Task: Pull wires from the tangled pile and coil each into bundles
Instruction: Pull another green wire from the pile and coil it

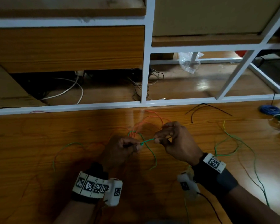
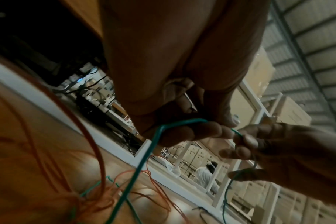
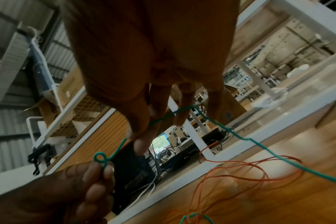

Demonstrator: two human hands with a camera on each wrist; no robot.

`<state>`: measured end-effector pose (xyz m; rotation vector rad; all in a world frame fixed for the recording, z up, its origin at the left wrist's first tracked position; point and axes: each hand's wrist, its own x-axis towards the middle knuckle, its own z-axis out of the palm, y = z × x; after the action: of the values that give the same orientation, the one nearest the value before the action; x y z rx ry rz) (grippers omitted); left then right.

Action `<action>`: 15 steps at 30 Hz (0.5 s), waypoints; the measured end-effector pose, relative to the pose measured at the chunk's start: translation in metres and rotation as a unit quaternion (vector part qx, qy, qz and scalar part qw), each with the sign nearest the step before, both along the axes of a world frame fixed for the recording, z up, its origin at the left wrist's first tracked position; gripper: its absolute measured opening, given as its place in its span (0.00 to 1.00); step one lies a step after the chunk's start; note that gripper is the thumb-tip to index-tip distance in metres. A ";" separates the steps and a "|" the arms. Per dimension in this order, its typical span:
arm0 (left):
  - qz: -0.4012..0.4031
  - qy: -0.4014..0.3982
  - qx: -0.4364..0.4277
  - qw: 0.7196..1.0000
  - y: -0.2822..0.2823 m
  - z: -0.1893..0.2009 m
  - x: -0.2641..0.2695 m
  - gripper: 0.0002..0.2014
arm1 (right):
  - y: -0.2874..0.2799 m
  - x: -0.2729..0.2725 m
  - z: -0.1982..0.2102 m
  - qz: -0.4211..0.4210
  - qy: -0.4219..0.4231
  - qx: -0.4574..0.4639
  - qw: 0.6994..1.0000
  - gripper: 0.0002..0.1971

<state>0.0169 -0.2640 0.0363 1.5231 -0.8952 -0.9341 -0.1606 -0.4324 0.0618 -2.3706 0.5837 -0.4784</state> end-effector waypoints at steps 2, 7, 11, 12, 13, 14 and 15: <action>-0.006 -0.050 -0.004 0.999 -0.001 0.000 -0.001 0.03 | -0.002 -0.003 0.007 0.028 0.026 0.074 0.997 0.04; -0.090 -0.220 -0.055 0.970 -0.009 0.001 -0.003 0.08 | 0.000 0.000 0.018 0.121 0.139 0.151 0.971 0.17; -0.105 -0.194 -0.038 0.974 -0.011 0.003 -0.004 0.10 | -0.005 0.005 0.023 0.161 0.128 0.167 0.964 0.09; -0.101 -0.161 -0.036 0.981 -0.010 0.004 -0.005 0.11 | -0.007 0.006 0.026 0.163 0.126 0.181 0.962 0.08; -0.097 -0.124 -0.036 0.987 -0.009 0.003 -0.005 0.12 | -0.008 0.006 0.028 0.166 0.123 0.195 0.959 0.08; -0.092 -0.077 -0.037 0.992 -0.008 0.004 -0.005 0.11 | -0.009 0.007 0.030 0.170 0.122 0.206 0.956 0.08; -0.084 -0.034 -0.037 0.995 -0.008 0.002 -0.004 0.08 | -0.011 0.008 0.031 0.178 0.120 0.215 0.953 0.07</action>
<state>0.0129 -0.2724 0.0379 1.4407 -1.1084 -0.9622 -0.1528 -0.4434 0.0927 -2.0559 0.3102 0.0972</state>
